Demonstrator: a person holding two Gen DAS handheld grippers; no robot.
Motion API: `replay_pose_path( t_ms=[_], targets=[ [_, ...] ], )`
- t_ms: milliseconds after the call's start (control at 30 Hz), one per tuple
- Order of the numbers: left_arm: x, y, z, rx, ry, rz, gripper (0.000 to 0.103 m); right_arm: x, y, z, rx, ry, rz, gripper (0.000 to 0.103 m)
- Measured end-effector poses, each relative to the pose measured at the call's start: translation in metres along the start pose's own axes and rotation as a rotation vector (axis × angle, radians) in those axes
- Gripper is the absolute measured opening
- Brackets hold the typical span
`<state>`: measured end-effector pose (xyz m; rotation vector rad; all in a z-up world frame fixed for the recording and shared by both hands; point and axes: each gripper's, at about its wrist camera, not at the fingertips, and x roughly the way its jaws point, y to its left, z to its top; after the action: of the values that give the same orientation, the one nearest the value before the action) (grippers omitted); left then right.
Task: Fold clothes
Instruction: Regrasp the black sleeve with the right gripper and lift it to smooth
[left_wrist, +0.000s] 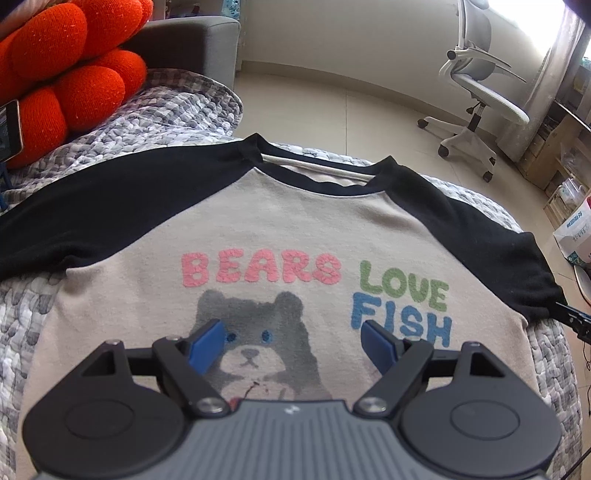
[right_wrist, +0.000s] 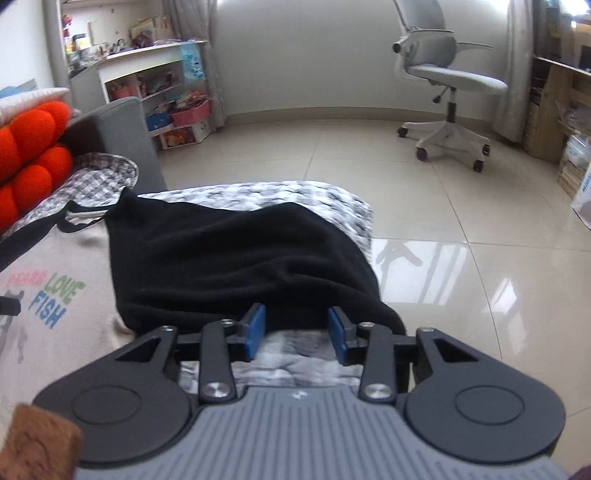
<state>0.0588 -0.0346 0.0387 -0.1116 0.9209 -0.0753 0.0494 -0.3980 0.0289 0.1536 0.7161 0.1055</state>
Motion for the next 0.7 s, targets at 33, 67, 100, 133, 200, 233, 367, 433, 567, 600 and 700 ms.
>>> replay_pose_path(
  t_ms=[33, 67, 100, 133, 200, 233, 367, 433, 567, 600, 700],
  targets=[
    [0.0, -0.001, 0.0, 0.004, 0.0, 0.0, 0.082, 0.0, -0.011, -0.002, 0.073, 0.005, 0.022, 0.051],
    [0.0, -0.002, -0.001, 0.006, 0.001, -0.002, 0.082, -0.002, -0.022, -0.004, 0.143, 0.005, 0.044, 0.051],
    [0.0, -0.002, -0.001, 0.007, 0.002, -0.004, 0.082, -0.003, -0.031, -0.006, 0.207, 0.002, 0.043, 0.051],
    [0.0, -0.002, -0.001, 0.007, 0.002, -0.005, 0.082, -0.003, -0.04, -0.008, 0.27, 0.0, 0.034, 0.051],
    [-0.001, -0.001, -0.001, 0.004, 0.003, -0.007, 0.082, -0.003, -0.063, -0.014, 0.463, -0.007, 0.083, 0.053],
    [-0.001, -0.001, -0.001, 0.005, 0.003, -0.007, 0.082, -0.002, -0.075, -0.018, 0.586, -0.012, 0.131, 0.053],
    [0.0, -0.003, -0.001, 0.009, 0.005, -0.005, 0.082, 0.007, -0.101, -0.031, 0.911, -0.022, 0.216, 0.054],
    [0.0, -0.003, -0.001, 0.013, 0.005, -0.004, 0.082, 0.016, -0.104, -0.032, 0.982, 0.006, 0.197, 0.054],
    [0.001, -0.004, -0.001, 0.016, 0.006, -0.003, 0.082, 0.029, -0.115, -0.042, 1.196, 0.019, 0.218, 0.054],
    [0.001, -0.004, -0.001, 0.016, 0.006, -0.003, 0.082, 0.03, -0.118, -0.045, 1.253, 0.018, 0.227, 0.054],
    [0.001, -0.004, -0.001, 0.018, 0.006, -0.004, 0.082, 0.03, -0.125, -0.043, 1.309, 0.028, 0.236, 0.054]
  ],
)
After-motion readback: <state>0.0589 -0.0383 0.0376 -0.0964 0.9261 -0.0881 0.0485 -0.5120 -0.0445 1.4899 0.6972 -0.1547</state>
